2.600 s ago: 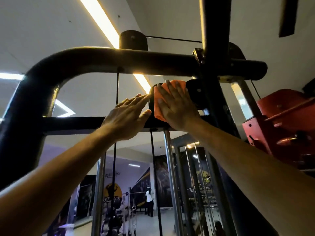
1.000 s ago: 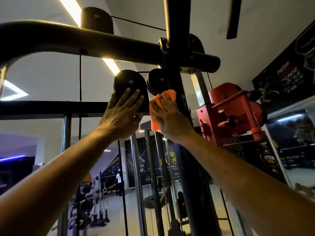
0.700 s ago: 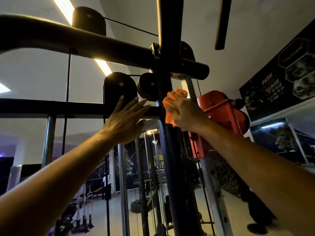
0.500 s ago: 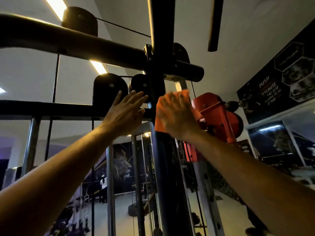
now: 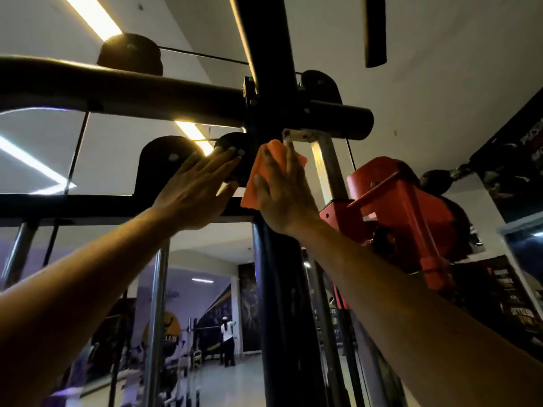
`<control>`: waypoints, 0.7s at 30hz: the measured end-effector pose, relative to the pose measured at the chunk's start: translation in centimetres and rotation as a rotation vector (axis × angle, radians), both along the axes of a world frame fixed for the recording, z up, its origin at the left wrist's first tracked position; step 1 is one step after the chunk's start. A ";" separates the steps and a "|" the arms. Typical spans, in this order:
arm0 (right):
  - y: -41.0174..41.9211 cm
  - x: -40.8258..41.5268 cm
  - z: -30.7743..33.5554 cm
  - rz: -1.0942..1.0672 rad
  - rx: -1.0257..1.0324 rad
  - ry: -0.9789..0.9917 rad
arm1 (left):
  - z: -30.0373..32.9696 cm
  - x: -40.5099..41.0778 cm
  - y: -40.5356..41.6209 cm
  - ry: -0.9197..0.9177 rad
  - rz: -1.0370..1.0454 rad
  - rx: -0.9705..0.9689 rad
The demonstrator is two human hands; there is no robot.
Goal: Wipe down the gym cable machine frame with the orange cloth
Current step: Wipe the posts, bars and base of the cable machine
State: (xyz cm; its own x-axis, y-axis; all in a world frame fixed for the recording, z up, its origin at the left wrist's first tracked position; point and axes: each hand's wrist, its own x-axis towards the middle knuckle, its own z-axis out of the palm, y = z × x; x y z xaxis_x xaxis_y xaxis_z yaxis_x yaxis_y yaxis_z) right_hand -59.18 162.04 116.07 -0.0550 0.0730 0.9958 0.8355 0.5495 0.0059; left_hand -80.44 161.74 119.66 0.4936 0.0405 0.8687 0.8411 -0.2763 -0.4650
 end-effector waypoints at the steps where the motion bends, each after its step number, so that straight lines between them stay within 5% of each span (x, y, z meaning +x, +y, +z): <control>1: 0.4 0.2 -0.7 0.020 0.004 0.001 | -0.1 0.0 0.1 0.002 0.019 0.015; 6: 2.9 1.3 -4.9 0.053 0.054 -0.147 | -0.8 0.4 0.5 -0.020 0.084 0.047; 14: 2.0 0.2 2.3 0.221 0.026 -0.010 | -0.8 -0.1 0.8 -0.004 0.152 0.086; 21: 2.4 0.4 -2.9 0.388 0.018 0.005 | -0.9 0.1 0.6 -0.015 0.145 0.067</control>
State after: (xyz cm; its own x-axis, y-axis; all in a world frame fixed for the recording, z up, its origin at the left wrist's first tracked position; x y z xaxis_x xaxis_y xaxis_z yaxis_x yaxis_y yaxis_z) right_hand -58.75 164.47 113.19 -0.0705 0.0302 0.9971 0.5657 0.8245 0.0151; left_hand -80.36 162.37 118.81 0.4740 0.0522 0.8790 0.8767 -0.1207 -0.4656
